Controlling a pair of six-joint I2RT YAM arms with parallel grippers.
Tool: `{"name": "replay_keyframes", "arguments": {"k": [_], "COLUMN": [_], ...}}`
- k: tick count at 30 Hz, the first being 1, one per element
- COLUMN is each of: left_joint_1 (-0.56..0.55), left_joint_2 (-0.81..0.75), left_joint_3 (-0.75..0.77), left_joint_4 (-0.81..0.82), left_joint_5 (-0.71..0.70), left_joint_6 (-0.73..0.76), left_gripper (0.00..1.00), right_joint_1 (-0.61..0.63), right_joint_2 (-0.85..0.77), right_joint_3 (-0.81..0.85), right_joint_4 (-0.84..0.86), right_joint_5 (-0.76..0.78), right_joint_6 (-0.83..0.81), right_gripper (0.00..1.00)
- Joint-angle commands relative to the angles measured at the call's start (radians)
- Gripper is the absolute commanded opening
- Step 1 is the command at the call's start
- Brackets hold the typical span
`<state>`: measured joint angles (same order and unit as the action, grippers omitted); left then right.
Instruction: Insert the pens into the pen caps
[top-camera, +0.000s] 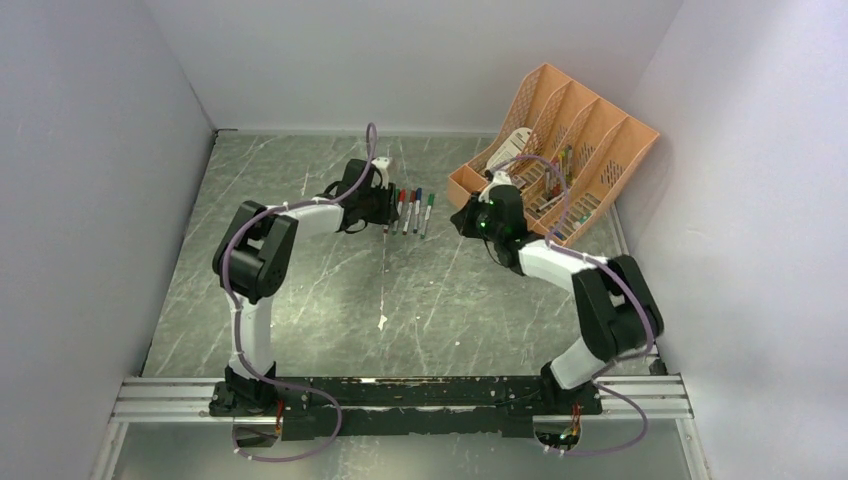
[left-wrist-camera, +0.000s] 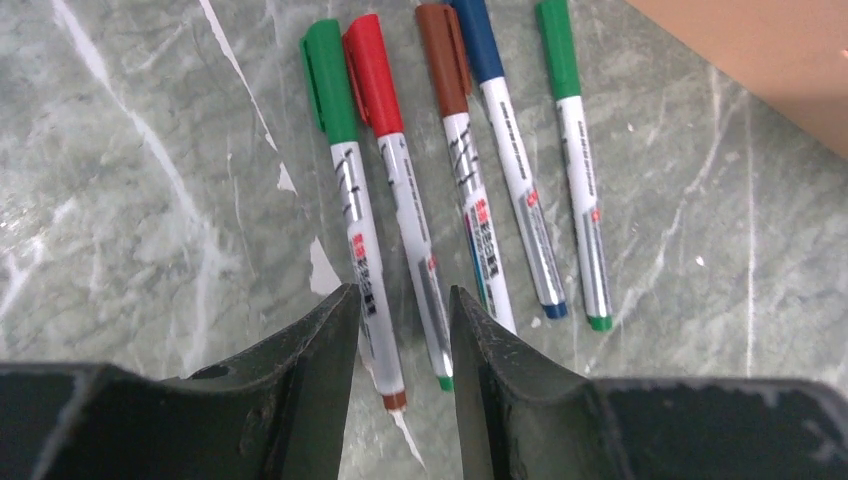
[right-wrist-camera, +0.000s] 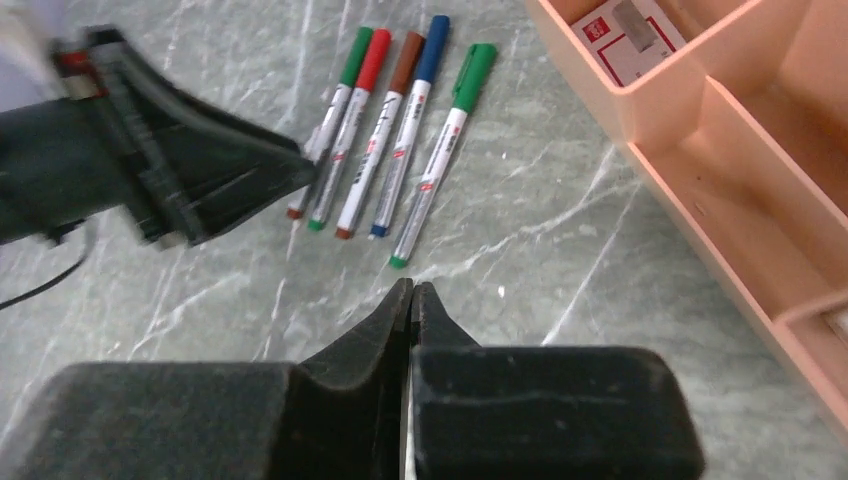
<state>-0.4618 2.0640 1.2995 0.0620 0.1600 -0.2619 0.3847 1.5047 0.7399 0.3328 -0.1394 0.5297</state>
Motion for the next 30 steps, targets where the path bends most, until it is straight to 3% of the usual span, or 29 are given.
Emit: {"name": "replay_keyframes", "arguments": {"k": [1,11,15,22,30], "left_joint_1": [0.009,0.06,0.072,0.072,0.064], "left_joint_2": [-0.114,-0.144,-0.122,-0.087,-0.03], "left_joint_3": [-0.04,-0.064,-0.059,-0.103,-0.11], "left_joint_4": [0.022,0.065,0.024,0.018,0.001], "left_joint_5": [0.017,0.077,0.055,-0.016,-0.004], "left_joint_6": [-0.003,-0.013,0.009,0.025,0.029], "left_gripper": [0.48,0.5,0.42,0.4,0.35], "right_joint_1": [0.02,0.091,0.098,0.101,0.132], "right_joint_2": [0.148,0.42,0.487,0.597,0.659], "right_joint_3": [0.084,0.246,0.31,0.387,0.48], "right_joint_4": [0.049,0.056,0.038,0.019,-0.019], "right_joint_5": [0.054,0.179,0.203,0.194,0.182], "right_joint_6": [-0.031,-0.091,-0.106,-0.13,-0.141], "right_gripper": [0.0,0.0,0.0,0.0,0.0]}}
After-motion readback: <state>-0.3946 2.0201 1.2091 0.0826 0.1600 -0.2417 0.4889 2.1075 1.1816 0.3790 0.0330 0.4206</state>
